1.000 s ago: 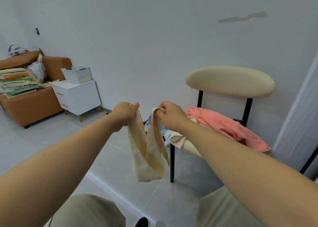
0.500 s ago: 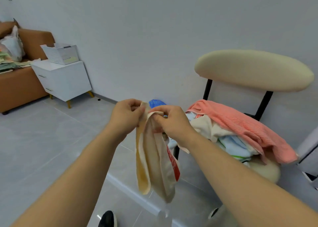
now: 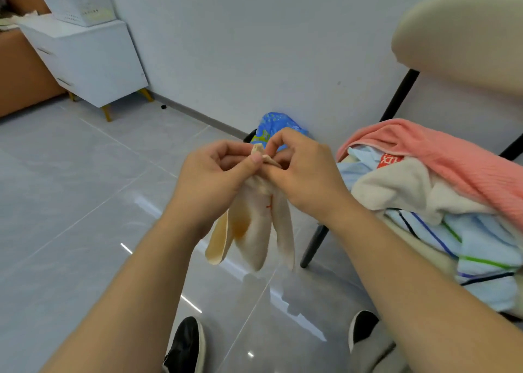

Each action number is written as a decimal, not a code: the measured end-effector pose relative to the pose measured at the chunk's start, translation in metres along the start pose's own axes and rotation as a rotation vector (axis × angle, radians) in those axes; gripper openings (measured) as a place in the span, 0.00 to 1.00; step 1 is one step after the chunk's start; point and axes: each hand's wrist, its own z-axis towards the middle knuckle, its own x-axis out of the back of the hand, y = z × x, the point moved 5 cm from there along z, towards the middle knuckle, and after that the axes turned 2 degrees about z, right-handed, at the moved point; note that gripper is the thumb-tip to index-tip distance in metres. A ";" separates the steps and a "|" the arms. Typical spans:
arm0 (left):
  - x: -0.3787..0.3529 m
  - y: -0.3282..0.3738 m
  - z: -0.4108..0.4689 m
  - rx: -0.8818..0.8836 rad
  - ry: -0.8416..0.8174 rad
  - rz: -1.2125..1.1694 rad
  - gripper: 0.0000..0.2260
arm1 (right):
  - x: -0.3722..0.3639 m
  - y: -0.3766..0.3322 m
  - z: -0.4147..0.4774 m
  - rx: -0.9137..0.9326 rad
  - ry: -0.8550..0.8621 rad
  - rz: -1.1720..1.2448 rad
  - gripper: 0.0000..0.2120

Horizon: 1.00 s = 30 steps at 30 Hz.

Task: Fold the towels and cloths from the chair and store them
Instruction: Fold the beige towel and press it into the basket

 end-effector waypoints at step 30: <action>0.027 -0.018 0.015 -0.227 0.080 0.468 0.02 | -0.041 0.021 0.005 -0.258 -0.409 0.239 0.18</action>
